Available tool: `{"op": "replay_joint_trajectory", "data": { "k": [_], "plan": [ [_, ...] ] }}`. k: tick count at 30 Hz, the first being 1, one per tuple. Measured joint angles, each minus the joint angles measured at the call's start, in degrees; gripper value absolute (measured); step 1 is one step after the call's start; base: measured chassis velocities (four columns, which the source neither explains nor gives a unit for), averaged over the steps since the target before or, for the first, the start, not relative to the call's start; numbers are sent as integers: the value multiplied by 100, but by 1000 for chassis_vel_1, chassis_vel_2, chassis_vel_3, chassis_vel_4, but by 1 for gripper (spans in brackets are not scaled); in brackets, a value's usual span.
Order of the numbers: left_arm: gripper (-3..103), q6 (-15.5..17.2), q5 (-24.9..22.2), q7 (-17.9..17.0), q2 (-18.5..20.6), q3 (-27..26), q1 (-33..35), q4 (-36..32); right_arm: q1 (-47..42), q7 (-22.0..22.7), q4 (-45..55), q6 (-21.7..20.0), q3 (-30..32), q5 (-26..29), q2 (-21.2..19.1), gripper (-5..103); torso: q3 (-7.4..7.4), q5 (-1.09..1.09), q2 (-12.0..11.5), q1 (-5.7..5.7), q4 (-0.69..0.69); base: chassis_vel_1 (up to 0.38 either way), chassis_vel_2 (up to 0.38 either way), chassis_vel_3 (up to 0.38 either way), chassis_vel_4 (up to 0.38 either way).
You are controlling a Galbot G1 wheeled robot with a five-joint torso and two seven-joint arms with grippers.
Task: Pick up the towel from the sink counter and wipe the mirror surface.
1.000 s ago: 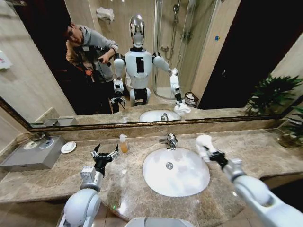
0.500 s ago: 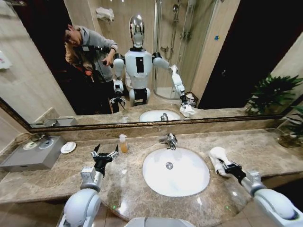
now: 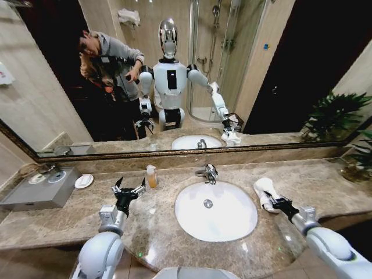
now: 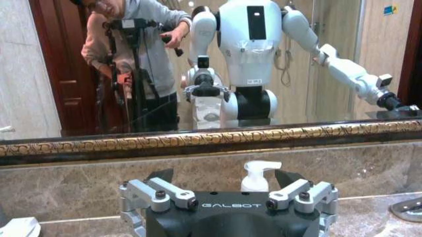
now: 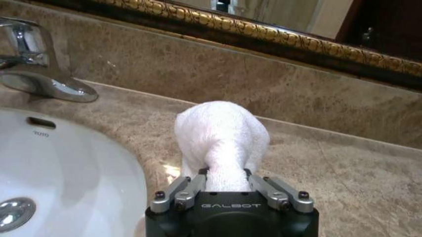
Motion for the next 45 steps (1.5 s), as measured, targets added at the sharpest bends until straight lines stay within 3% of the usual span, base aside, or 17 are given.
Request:
{"op": "replay_joint_trajectory", "data": {
  "k": [5, 8, 10, 13, 16, 17, 19, 24, 27, 32, 35, 37, 38, 41, 43, 44, 45],
  "plan": [
    [100, 0, 0, 0, 0, 0, 0, 0, -38, -88, -73, -17, 86, -63, -46, 28, 0, 0, 0, 0, -1, 0, 0, 0, 0],
    [100, 0, 0, 0, 0, 0, 0, 0, -18, -233, -233, -4, 147, -130, -91, 43, 0, 1, 0, 0, 0, 0, 0, 0, 0],
    [100, 0, 0, 0, 0, 0, 0, 0, -20, -298, -279, 2, 177, -141, -104, 43, 0, 0, 0, 0, 0, 0, 0, 0, 0],
    [100, 0, 0, 0, 0, 0, 0, 0, -63, -520, -381, 53, 261, -137, -139, 60, 0, 0, 0, 0, -1, 0, 0, 0, 0],
    [100, 0, 0, 0, 0, 0, 0, 0, -69, -559, -391, 63, 301, -109, -143, 65, 0, 1, 0, 0, 0, 0, 0, 0, 0],
    [100, 0, 0, 0, 0, 0, 0, 0, -100, -571, -376, 65, 374, -55, -142, 76, 0, 1, 0, 0, 0, 0, 0, 0, 0],
    [100, 0, 0, 0, 0, 0, 0, 0, -143, -582, -347, 65, 431, -18, -140, 76, 0, 1, 0, 0, 1, 0, 0, 0, 0],
    [100, 0, 0, 0, 0, 0, -1, 0, -525, -661, -21, 65, 905, 154, -92, 97, 0, 0, 0, 0, -1, 0, 0, 0, 0],
    [100, 0, 0, 0, 0, 0, 0, 0, -710, -671, 237, 89, 1220, 248, -10, 100, 0, -2, 0, 0, 0, 0, 0, 0, 0],
    [100, 0, 0, 0, 0, 0, 0, 0, -785, -362, 912, 186, 1515, 309, 375, 100, 0, 0, 0, 0, 0, 0, 0, 0, 0],
    [100, 0, 0, 0, 0, 0, 0, 0, -772, -112, 1486, 67, 1646, 357, 693, 100, 0, 0, 0, 0, 1, 0, 0, 0, 0],
    [100, 0, 0, 0, 0, 0, 0, 0, -791, 166, 2175, -277, 1800, 415, 1140, 100, 0, -3, 0, 0, 1, 0, 0, 0, 0],
    [100, 0, 0, 0, 0, 0, 0, 0, -791, 166, 2175, -277, 1800, 415, 1140, 100, 0, -3, 0, 0, 1, 0, 0, 0, 0],
    [100, 0, 0, 0, 0, 0, 0, 0, -654, 272, 2994, -549, 1812, 227, 2162, 100, -1, 0, 0, -1, -2, 0, 0, 0, 0],
    [100, 0, 0, 0, -1, 0, 0, 0, -637, 270, 3045, -552, 1796, 190, 2245, 100, -1, 0, 0, 0, -1, 0, 0, 0, 0],
    [100, 0, 0, 0, 0, 0, 0, 0, -570, 232, 3307, -553, 1676, -28, 2696, 100, -1, -1, 0, 0, -1, 0, 0, 0, 0],
    [100, 0, 0, 0, 0, 0, 0, 0, -570, 232, 3307, -553, 1676, -28, 2696, 100, -1, -1, 0, 0, -1, 0, 0, 0, 0]
  ]
}}
